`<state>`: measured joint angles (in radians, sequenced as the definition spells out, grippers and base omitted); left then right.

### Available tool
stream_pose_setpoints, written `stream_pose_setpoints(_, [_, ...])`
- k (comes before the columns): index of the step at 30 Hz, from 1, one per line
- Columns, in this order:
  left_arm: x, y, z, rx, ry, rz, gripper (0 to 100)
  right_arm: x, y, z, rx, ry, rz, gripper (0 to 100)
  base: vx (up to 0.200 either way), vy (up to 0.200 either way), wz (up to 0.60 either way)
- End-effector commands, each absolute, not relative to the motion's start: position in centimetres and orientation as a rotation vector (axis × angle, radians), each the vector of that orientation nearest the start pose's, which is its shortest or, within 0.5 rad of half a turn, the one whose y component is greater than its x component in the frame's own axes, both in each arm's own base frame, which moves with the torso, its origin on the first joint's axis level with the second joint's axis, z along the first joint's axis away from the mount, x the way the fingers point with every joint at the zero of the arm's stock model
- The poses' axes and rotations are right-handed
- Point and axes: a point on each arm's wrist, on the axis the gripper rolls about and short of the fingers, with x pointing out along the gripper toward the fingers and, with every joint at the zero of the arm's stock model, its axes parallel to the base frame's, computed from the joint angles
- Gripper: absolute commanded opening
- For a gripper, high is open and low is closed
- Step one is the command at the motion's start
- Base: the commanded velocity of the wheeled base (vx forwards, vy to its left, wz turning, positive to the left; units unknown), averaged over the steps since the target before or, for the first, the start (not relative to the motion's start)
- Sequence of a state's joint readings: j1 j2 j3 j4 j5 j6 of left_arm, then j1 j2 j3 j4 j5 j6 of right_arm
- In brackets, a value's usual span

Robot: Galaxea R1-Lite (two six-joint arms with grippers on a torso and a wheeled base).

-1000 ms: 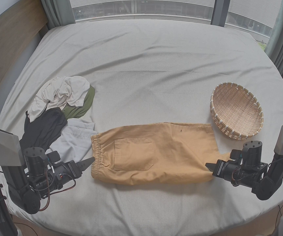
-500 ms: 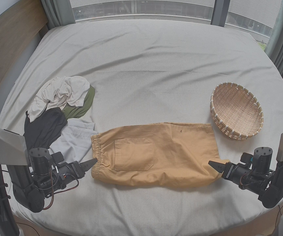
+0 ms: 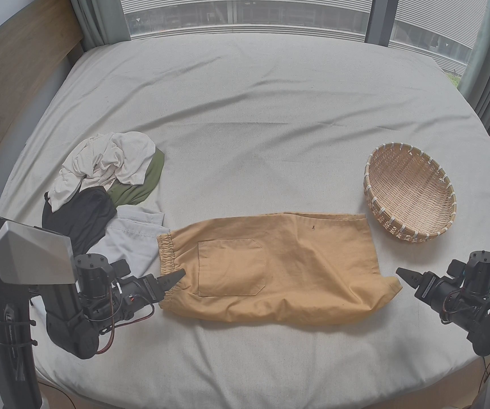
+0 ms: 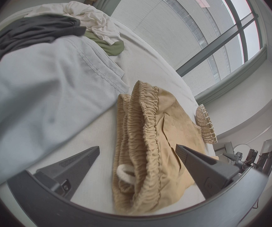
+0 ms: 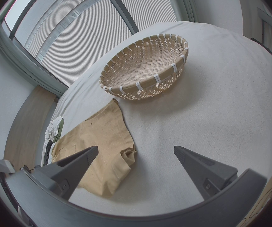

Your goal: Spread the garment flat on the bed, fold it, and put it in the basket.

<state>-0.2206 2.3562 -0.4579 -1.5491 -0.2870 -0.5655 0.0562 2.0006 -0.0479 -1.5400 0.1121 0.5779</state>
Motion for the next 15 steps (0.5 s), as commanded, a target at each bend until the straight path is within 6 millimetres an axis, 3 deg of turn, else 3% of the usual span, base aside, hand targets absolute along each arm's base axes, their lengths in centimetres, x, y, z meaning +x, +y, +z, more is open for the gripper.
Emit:
stream_pose_setpoints(1, [32.5, -8.6, -1.9, -0.591, 0.48, -0.408, 100, 22.3, 1.5, 5.0, 0.581, 0.409, 0.053, 100, 0.0, 0.0, 0.0])
stream_pose_setpoints(7, [33.1, -10.3, -1.3, -0.645, 0.463, -0.452, 100, 22.4, 1.4, 5.1, 0.582, 0.404, 0.053, 100, 0.0, 0.0, 0.0])
stream_pose_setpoints(12, [33.4, -10.7, -2.1, -0.642, 0.473, -0.447, 100, 22.3, 1.4, 5.2, 0.582, 0.397, 0.057, 100, 0.0, 0.0, 0.0])
stream_pose_setpoints(13, [33.6, -10.6, -2.4, -0.643, 0.474, -0.44, 0, 22.3, 1.4, 5.2, 0.582, 0.397, 0.057, 100, 0.0, 0.0, 0.0])
stream_pose_setpoints(15, [33.6, -10.4, -2.5, -0.643, 0.475, -0.434, 0, 22.3, 1.4, 5.2, 0.583, 0.397, 0.057, 100, 0.0, 0.0, 0.0])
